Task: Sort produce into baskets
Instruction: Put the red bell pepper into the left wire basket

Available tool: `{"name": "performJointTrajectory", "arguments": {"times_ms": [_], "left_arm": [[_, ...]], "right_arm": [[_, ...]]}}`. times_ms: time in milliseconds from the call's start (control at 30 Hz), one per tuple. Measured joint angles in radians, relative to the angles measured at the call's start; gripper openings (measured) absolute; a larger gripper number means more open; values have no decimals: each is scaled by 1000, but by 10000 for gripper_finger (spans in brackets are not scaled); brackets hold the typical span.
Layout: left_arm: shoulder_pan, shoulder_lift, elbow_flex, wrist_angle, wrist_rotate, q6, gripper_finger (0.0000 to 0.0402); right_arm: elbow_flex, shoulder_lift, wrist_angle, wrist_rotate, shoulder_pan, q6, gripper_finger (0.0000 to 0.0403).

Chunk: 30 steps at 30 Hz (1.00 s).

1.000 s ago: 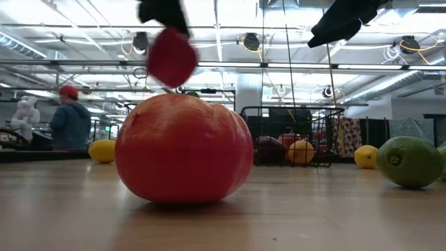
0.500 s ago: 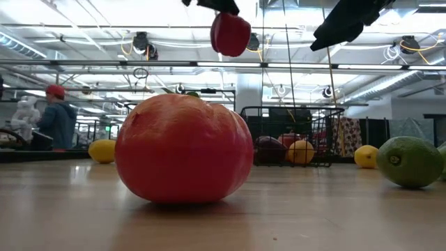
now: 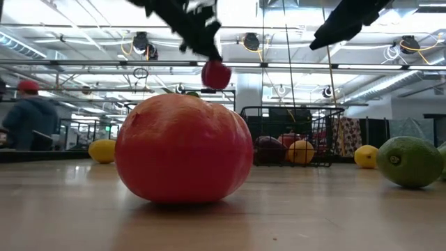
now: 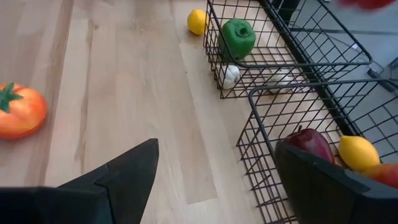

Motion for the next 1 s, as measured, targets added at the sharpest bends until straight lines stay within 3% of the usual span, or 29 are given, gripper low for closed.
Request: {"name": "performJointTrajectory", "arguments": {"times_ms": [133, 533, 733, 1000], "left_arm": [[104, 48, -27, 4, 113, -34, 31], [168, 143, -154, 71, 109, -92, 31], [180, 229, -156, 177, 90, -85, 36], [190, 291, -156, 190, 79, -91, 50]], "right_arm": [[0, 0, 7, 6, -1, -54, 313], [0, 0, 179, 14, -19, -315, 313], [0, 0, 263, 14, -35, -426, 313], [0, 0, 260, 13, -35, -475, 313]]}}
